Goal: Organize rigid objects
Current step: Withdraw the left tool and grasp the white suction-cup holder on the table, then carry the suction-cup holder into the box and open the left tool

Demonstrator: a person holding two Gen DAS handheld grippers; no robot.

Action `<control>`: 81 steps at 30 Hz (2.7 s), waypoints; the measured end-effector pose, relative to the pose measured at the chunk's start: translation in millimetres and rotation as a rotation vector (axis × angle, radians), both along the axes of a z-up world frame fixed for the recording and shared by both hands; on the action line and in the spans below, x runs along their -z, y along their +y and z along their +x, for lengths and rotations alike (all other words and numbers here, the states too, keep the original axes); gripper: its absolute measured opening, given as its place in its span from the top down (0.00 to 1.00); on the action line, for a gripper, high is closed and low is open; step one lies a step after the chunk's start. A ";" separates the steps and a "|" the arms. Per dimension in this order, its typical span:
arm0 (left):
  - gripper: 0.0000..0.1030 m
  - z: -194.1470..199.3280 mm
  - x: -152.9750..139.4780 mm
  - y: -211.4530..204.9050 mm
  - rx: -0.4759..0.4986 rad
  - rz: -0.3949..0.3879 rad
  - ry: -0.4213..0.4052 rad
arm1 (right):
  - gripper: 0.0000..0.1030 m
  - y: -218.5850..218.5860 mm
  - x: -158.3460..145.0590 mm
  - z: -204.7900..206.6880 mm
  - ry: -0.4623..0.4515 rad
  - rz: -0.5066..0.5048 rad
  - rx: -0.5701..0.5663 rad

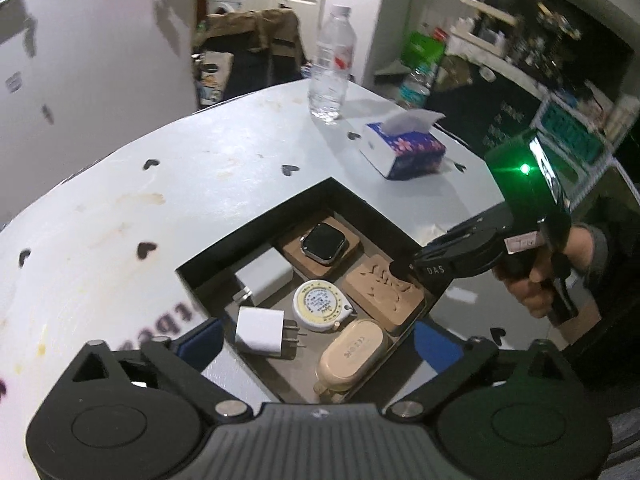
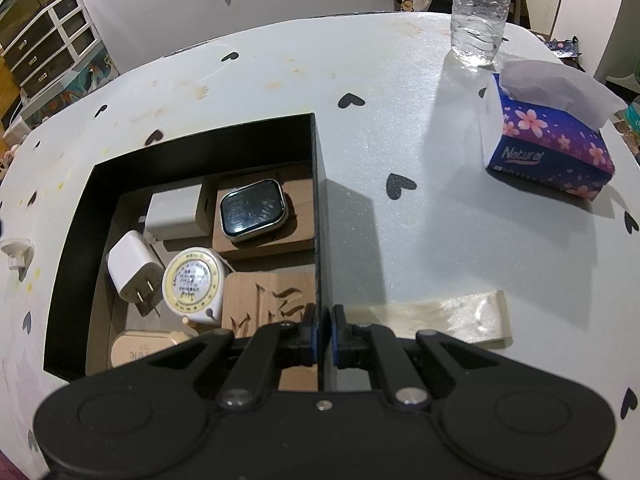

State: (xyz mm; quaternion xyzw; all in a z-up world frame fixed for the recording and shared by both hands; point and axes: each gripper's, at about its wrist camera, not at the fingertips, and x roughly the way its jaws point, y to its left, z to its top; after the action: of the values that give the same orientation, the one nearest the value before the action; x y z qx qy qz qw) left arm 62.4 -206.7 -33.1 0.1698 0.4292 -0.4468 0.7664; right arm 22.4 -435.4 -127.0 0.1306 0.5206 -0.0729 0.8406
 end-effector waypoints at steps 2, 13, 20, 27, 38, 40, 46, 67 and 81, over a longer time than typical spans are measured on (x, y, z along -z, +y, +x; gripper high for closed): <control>0.00 -1.7 0.4 6.4 -0.037 -0.007 0.004 | 0.93 0.0 0.0 0.0 0.000 0.000 0.000; 0.00 2.1 14.6 64.5 -0.370 -0.036 0.009 | 0.94 0.2 -0.1 -0.3 0.001 -0.004 -0.003; 0.00 19.8 32.6 110.3 -0.635 -0.019 -0.004 | 0.94 0.5 0.5 -0.4 0.003 -0.005 -0.002; 0.03 35.3 55.5 155.6 -0.874 0.008 -0.131 | 0.94 0.4 0.7 -0.3 0.003 -0.004 -0.002; 0.51 63.7 98.4 175.3 -0.969 0.101 -0.191 | 0.94 -0.6 1.4 -0.1 0.007 -0.006 0.001; 0.54 68.0 103.0 176.3 -0.970 0.108 -0.198 | 0.94 -0.6 1.4 -0.1 0.008 -0.007 0.002; 0.70 74.1 108.8 178.8 -0.963 0.117 -0.200 | 0.94 -0.4 1.5 0.3 0.009 -0.007 0.004; 0.70 21.2 36.9 103.6 -0.592 -0.074 -0.102 | 0.94 0.6 1.6 1.1 0.009 -0.010 0.000; 0.70 1.6 34.3 9.7 -0.279 -0.099 -0.003 | 0.94 0.8 1.3 0.8 0.007 -0.008 0.000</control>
State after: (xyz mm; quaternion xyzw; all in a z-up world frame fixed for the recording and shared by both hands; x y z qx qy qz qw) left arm 64.0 -197.0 -67.4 0.0712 0.4248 -0.3563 0.8292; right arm 23.2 -434.5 -128.3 0.1271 0.5231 -0.0754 0.8394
